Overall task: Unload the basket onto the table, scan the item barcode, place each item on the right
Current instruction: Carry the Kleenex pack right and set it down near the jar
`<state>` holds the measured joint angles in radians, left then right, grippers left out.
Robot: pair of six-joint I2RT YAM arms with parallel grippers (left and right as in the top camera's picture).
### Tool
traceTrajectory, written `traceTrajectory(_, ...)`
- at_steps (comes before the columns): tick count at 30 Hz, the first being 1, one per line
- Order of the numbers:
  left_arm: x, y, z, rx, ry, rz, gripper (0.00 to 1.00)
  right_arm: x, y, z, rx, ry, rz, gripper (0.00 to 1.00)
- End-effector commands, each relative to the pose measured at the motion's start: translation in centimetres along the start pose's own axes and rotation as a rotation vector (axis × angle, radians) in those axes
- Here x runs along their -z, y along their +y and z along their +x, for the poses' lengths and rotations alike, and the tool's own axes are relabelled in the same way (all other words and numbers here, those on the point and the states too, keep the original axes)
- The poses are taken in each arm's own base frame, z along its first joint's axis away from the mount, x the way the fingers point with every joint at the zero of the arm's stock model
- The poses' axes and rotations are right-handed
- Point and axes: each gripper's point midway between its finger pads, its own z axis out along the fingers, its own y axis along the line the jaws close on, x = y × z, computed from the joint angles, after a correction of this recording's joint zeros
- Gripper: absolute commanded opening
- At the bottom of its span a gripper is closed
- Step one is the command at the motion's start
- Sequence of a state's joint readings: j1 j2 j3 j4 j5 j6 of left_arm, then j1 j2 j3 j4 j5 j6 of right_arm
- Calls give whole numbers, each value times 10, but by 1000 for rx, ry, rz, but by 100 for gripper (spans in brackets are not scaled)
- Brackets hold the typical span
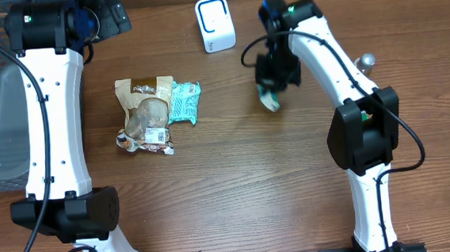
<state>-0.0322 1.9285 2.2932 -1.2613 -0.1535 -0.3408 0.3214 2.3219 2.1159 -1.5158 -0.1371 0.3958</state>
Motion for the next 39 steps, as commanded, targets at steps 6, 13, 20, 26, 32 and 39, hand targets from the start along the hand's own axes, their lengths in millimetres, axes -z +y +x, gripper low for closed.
traceTrajectory(6,8,-1,-6,6,-25,7,99,-39,-71,12,-76,33,317,10)
traceTrajectory(13,8,-1,-6,6,-25,7,99,-33,-82,10,-119,4,378,38)
traceTrajectory(20,8,-1,-6,7,-25,7,99,-11,-58,8,-108,-52,277,41)
traceTrajectory(26,8,-1,-6,7,-25,7,100,-16,-21,-6,-68,-122,153,39)
traceTrajectory(32,8,-1,-6,7,-25,7,100,-18,1,-14,-34,-177,113,40)
traceTrajectory(39,8,-1,-6,6,-25,7,100,-35,-16,-9,-89,-170,187,40)
